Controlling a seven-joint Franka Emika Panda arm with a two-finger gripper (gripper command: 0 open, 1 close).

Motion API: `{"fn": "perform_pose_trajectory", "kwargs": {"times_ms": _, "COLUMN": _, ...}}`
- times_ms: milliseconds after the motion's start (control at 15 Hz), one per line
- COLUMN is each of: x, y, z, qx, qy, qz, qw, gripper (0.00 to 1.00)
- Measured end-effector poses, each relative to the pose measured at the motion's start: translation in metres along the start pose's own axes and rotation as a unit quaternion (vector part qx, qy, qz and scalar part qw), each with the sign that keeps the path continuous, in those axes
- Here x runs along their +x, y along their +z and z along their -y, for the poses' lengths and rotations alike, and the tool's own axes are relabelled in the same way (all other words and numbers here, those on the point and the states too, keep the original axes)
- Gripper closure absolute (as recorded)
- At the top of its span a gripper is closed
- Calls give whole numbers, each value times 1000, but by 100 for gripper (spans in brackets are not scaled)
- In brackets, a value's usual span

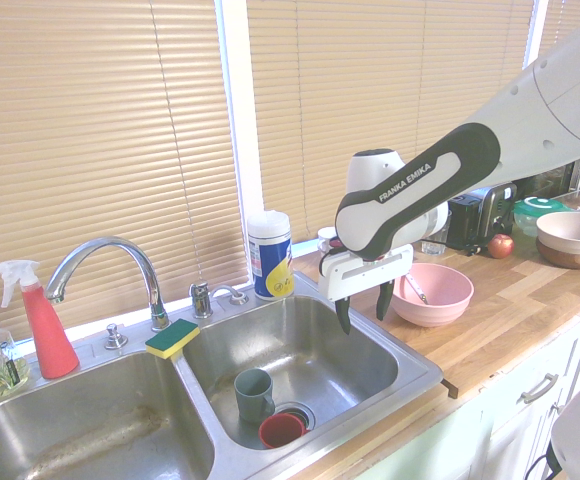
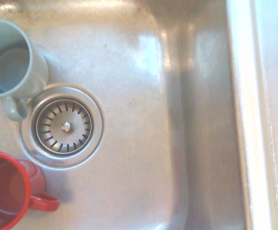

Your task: Put the spoon into the sink

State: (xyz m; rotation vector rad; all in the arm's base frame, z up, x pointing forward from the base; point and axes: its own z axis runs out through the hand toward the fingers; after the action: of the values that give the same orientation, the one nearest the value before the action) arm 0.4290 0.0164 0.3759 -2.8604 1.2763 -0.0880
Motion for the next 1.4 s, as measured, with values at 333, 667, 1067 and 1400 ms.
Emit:
{"fn": "perform_pose_trajectory", "kwargs": {"times_ms": 333, "x": -1, "y": 3, "z": 0, "qx": -4, "qy": -1, "qz": -1, "qw": 1000, "gripper": 0}}
{"fn": "perform_pose_trajectory", "kwargs": {"times_ms": 667, "x": -11, "y": -19, "z": -11, "qx": 28, "qy": 14, "qz": -34, "qw": 999, "gripper": 0}}
{"fn": "perform_pose_trajectory", "kwargs": {"times_ms": 1067, "x": -11, "y": -58, "z": -75, "qx": 96, "qy": 64, "qz": -62, "qw": 991, "gripper": 0}}
{"fn": "perform_pose_trajectory", "kwargs": {"times_ms": 1400, "x": 29, "y": -91, "z": -140, "qx": 154, "qy": 94, "qz": -71, "qw": 981, "gripper": 0}}
